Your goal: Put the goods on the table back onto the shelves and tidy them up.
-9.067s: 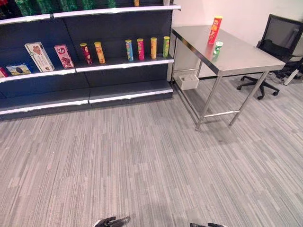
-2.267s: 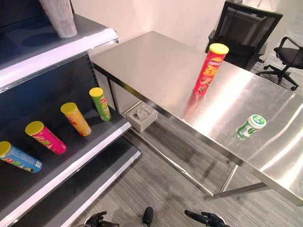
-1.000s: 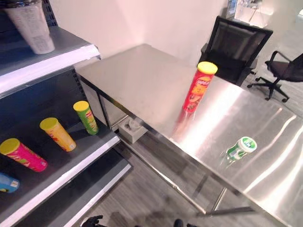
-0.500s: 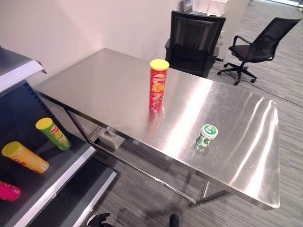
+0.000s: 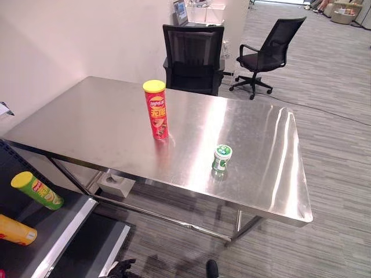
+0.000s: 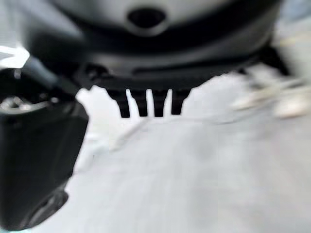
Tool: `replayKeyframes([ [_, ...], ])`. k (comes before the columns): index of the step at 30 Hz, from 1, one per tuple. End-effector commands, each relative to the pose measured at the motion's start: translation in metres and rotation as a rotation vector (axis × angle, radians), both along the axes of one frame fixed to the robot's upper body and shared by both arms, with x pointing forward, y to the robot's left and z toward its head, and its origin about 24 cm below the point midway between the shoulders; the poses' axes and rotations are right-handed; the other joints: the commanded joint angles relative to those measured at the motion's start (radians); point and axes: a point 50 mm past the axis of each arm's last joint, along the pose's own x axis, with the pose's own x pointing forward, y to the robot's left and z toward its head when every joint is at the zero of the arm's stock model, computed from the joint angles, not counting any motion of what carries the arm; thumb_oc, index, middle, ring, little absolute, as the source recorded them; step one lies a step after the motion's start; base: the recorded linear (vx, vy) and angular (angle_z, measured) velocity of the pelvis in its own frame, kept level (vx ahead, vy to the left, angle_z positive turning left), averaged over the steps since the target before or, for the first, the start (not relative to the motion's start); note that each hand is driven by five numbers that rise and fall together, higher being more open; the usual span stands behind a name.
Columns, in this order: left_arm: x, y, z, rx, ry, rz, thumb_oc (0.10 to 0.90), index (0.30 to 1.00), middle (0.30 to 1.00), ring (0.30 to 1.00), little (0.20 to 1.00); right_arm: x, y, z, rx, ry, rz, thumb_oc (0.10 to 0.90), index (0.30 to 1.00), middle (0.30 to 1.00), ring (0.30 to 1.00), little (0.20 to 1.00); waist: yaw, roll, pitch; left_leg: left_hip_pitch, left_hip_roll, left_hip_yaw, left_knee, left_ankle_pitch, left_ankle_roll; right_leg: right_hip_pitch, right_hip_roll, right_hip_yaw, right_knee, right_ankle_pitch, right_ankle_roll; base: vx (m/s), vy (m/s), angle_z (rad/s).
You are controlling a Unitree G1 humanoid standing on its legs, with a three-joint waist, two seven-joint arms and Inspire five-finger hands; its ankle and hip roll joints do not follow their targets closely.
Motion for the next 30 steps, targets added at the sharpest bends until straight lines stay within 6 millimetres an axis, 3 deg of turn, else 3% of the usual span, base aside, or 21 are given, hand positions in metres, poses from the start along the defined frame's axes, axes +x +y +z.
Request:
replayKeyframes([
  [1, 0.019, 0.013, 0.008, 0.033, -0.049, -0.054, 0.8, 0.9, 0.9, 0.9, 0.9, 0.061, 0.026, 0.089, -0.271, -0.222, 0.339, 0.8, 0.9, 0.9, 0.9, 0.9, 0.07, -0.006, 0.01, -0.029, 0.053, -0.039, 0.009, -0.056, -0.058, 0.043, -0.066, -0.029, 0.014, -0.067, 0.109, 0.0, 0.0, 0.0],
  [3, 0.013, 0.012, 0.007, 0.019, -0.036, -0.059, 0.8, 0.9, 0.9, 0.9, 0.9, 0.073, 0.045, 0.104, -0.306, -0.258, 0.46, 0.8, 0.9, 0.9, 0.9, 0.9, 0.078, -0.007, 0.004, -0.032, 0.052, -0.044, 0.009, -0.055, -0.058, 0.046, -0.07, -0.039, 0.014, -0.068, 0.109, 0.01, -0.002, 0.02],
  [7, 0.013, 0.012, 0.007, 0.019, -0.036, -0.058, 0.8, 0.9, 0.9, 0.9, 0.9, 0.074, 0.045, 0.104, -0.306, -0.258, 0.46, 0.8, 0.9, 0.9, 0.9, 0.9, 0.077, -0.007, 0.004, -0.032, 0.052, -0.045, 0.009, -0.055, -0.058, 0.046, -0.07, -0.039, 0.014, -0.068, 0.109, 0.0, -0.002, 0.2],
  [10, 0.0, 0.008, 0.002, -0.006, -0.001, -0.063, 0.8, 0.9, 0.9, 0.9, 0.9, 0.09, 0.07, 0.117, -0.331, -0.286, 0.605, 0.8, 0.9, 0.9, 0.9, 0.9, 0.102, -0.007, -0.002, -0.038, 0.051, -0.056, 0.009, -0.051, -0.06, 0.053, -0.078, -0.059, 0.014, -0.067, 0.108, 0.0, -0.02, 0.15],
  [13, -0.012, 0.006, -0.002, -0.015, 0.036, -0.048, 0.8, 0.9, 0.9, 0.9, 0.9, 0.1, 0.083, 0.105, -0.305, -0.221, 0.682, 0.8, 0.9, 0.9, 0.9, 0.9, 0.116, -0.009, -0.004, -0.04, 0.05, -0.068, 0.009, -0.048, -0.062, 0.065, -0.083, -0.076, 0.014, -0.068, 0.106, 0.01, -0.031, 0.13],
  [20, -0.016, 0.006, -0.002, -0.015, 0.039, -0.057, 0.8, 0.9, 0.9, 0.9, 0.9, 0.111, 0.108, 0.09, -0.289, -0.135, 0.83, 0.8, 0.9, 0.9, 0.9, 0.9, 0.129, -0.005, -0.004, -0.043, 0.052, -0.08, 0.009, -0.043, -0.065, 0.075, -0.088, -0.094, 0.014, -0.074, 0.104, 0.01, -0.018, 0.15],
  [22, -0.015, 0.007, -0.001, -0.014, 0.032, -0.07, 0.8, 0.9, 0.9, 0.9, 0.9, 0.117, 0.127, 0.089, -0.303, -0.087, 0.949, 0.8, 0.9, 0.9, 0.9, 0.9, 0.136, -0.002, -0.003, -0.044, 0.054, -0.085, 0.009, -0.04, -0.067, 0.081, -0.091, -0.105, 0.014, -0.076, 0.102, 0.0, -0.011, 0.03],
  [30, -0.016, 0.007, 0.0, -0.013, 0.026, -0.082, 0.8, 0.9, 0.9, 0.9, 0.9, 0.122, 0.143, 0.082, -0.337, -0.027, 1.032, 0.8, 0.9, 0.9, 0.9, 0.9, 0.141, 0.005, -0.003, -0.046, 0.055, -0.09, 0.009, -0.035, -0.069, 0.091, -0.094, -0.117, 0.014, -0.08, 0.101, 0.01, -0.006, 0.08],
])
